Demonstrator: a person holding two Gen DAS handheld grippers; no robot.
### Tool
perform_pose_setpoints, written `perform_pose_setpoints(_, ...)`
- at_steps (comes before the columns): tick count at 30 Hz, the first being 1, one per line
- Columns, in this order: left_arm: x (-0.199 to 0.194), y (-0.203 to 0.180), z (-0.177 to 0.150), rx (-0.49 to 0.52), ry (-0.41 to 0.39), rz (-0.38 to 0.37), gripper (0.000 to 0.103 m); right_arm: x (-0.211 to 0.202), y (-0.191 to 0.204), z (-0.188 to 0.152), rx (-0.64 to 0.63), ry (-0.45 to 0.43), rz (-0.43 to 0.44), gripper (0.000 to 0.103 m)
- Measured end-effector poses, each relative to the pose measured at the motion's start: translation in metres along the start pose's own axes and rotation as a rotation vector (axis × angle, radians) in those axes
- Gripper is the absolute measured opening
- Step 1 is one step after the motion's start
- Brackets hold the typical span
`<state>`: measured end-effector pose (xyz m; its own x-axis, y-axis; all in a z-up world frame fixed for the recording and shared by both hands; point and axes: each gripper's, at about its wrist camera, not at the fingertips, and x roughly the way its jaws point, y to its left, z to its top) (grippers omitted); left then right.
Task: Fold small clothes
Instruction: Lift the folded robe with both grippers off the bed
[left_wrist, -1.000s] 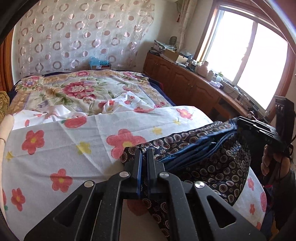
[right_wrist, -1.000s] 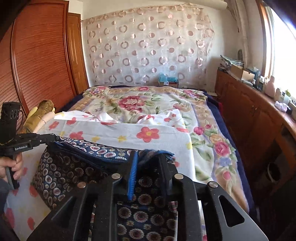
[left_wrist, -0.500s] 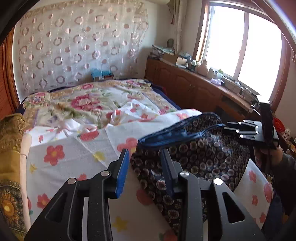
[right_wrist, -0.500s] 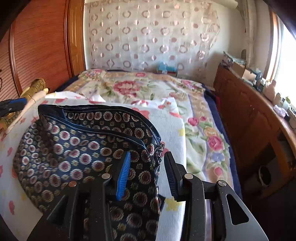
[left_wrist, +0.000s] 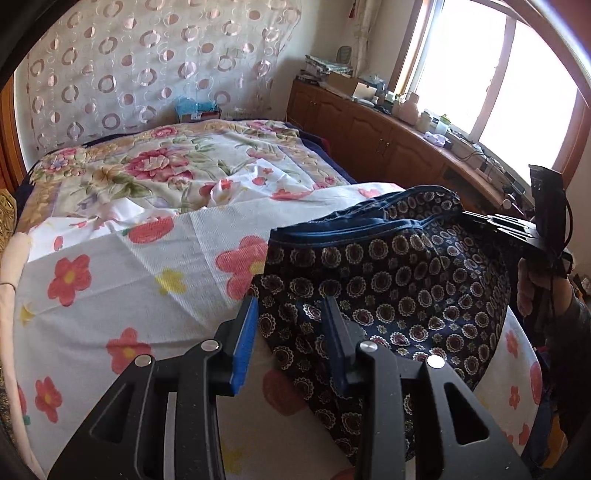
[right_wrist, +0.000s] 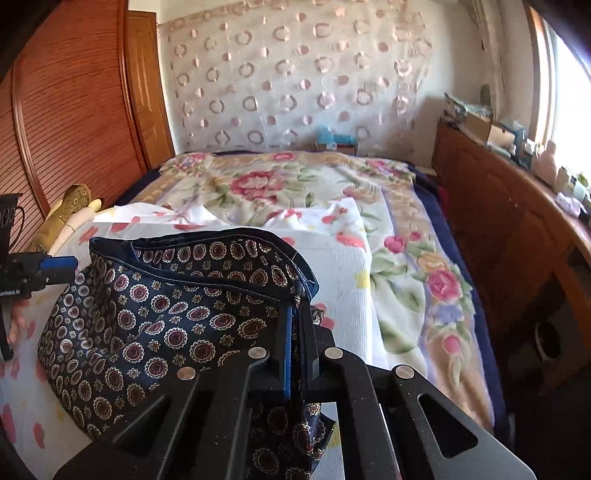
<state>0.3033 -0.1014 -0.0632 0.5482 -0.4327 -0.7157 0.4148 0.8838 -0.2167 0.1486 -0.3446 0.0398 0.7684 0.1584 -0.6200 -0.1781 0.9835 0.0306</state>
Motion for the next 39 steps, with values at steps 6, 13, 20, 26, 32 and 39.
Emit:
perform_pose_setpoints(6, 0.016, -0.001, 0.0, 0.0, 0.048, 0.014, 0.036, -0.001, 0.002, 0.002, 0.011, 0.017, -0.009, 0.005)
perform_pose_setpoints(13, 0.025, 0.006, 0.0, -0.015, 0.064, 0.038, 0.036, 0.005, 0.011, 0.002, -0.016, 0.057, -0.035, 0.04)
perform_pose_setpoints(20, 0.022, 0.006, -0.002, -0.028, 0.063, 0.031, 0.036, 0.02, 0.0, 0.0, 0.02, 0.114, -0.002, 0.046)
perform_pose_setpoints(26, 0.02, 0.011, 0.0, -0.082, 0.054, -0.014, 0.036, 0.029, -0.012, 0.005, 0.065, 0.126, 0.069, 0.046)
perform_pose_setpoints(32, 0.024, 0.001, 0.004, -0.065, 0.056, -0.034, 0.036, 0.034, -0.013, 0.009, 0.05, 0.133, 0.123, 0.046)
perform_pose_setpoints(39, 0.016, -0.009, 0.005, -0.011, 0.019, -0.049, 0.007, 0.032, -0.006, 0.008, -0.001, 0.125, 0.174, 0.011)
